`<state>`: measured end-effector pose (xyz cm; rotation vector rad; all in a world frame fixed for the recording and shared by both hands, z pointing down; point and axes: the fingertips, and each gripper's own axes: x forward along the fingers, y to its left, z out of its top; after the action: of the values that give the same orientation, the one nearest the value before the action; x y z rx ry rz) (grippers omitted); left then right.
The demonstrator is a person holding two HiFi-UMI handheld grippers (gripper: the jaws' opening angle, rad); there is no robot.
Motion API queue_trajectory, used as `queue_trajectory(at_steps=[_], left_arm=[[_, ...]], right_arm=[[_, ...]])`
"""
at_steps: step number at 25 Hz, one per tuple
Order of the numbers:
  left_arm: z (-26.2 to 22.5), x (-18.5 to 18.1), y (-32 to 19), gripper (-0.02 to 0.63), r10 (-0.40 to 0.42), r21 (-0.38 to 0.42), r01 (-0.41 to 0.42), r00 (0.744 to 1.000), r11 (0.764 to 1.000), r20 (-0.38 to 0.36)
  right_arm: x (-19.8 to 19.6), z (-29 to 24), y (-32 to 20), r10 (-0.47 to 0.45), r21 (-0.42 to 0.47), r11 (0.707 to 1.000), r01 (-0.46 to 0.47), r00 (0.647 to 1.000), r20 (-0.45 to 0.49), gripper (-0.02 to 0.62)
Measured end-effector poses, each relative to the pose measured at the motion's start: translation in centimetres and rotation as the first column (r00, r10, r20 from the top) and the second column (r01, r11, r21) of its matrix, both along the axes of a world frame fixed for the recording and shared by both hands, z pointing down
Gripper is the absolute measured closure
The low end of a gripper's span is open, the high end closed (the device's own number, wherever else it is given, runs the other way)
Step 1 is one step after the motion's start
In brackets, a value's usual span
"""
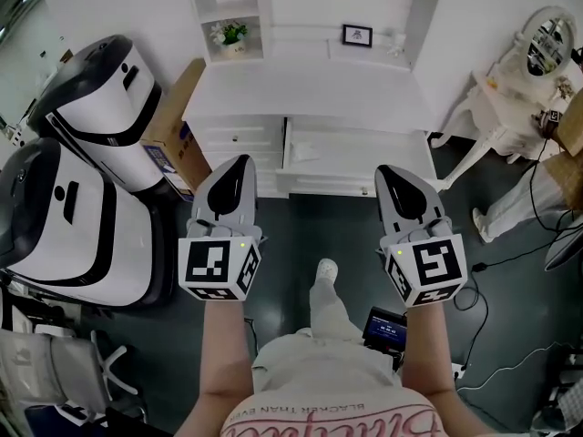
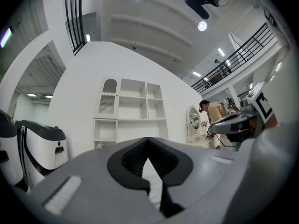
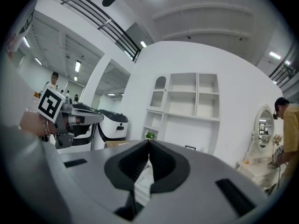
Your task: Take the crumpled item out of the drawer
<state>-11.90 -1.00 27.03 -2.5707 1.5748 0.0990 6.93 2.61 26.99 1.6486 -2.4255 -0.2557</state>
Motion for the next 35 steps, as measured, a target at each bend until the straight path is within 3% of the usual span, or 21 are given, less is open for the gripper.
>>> queue_trajectory(at_steps=[12, 21, 23, 28, 31, 35], left_arm=[[-0.7, 3.0, -11.2, 0.597, -0.030, 0.012, 0.030, 0.999, 0.999, 0.034], [-1.4, 4.9, -20.6, 0.597, -0.083, 0.010, 0.082, 0.996, 0.997, 0.039], [-1.2, 5.1, -22.3, 0.597, -0.098, 0.009, 0.097, 0.994, 0.995, 0.044], [-0.5, 5.3, -26.0, 0.598, -0.128, 0.005, 0.128, 0.990, 0.992, 0.055], [-0.1, 5.2, -27.6, 0.597, -0.144, -0.003, 0.144, 0.988, 0.990, 0.064], [0.7, 4.6, -29.1, 0.597, -0.153, -0.026, 0.155, 0.986, 0.988, 0.065]], right_arm=[[4.1, -0.1, -12.2, 0.005, 0.010, 1.000, -0.005, 1.000, 0.018, 0.588], [5.8, -0.5, -22.5, -0.074, -0.002, 0.997, 0.074, 0.996, 0.042, 0.583], [5.8, -0.2, -24.6, -0.096, -0.015, 0.995, 0.097, 0.994, 0.043, 0.535], [5.5, 0.4, -29.0, -0.137, -0.040, 0.989, 0.140, 0.989, 0.055, 0.321], [5.2, 0.8, -30.9, -0.148, -0.056, 0.987, 0.151, 0.987, 0.062, 0.285], [4.6, 2.3, -32.5, -0.165, -0.106, 0.980, 0.170, 0.985, 0.054, 0.285]])
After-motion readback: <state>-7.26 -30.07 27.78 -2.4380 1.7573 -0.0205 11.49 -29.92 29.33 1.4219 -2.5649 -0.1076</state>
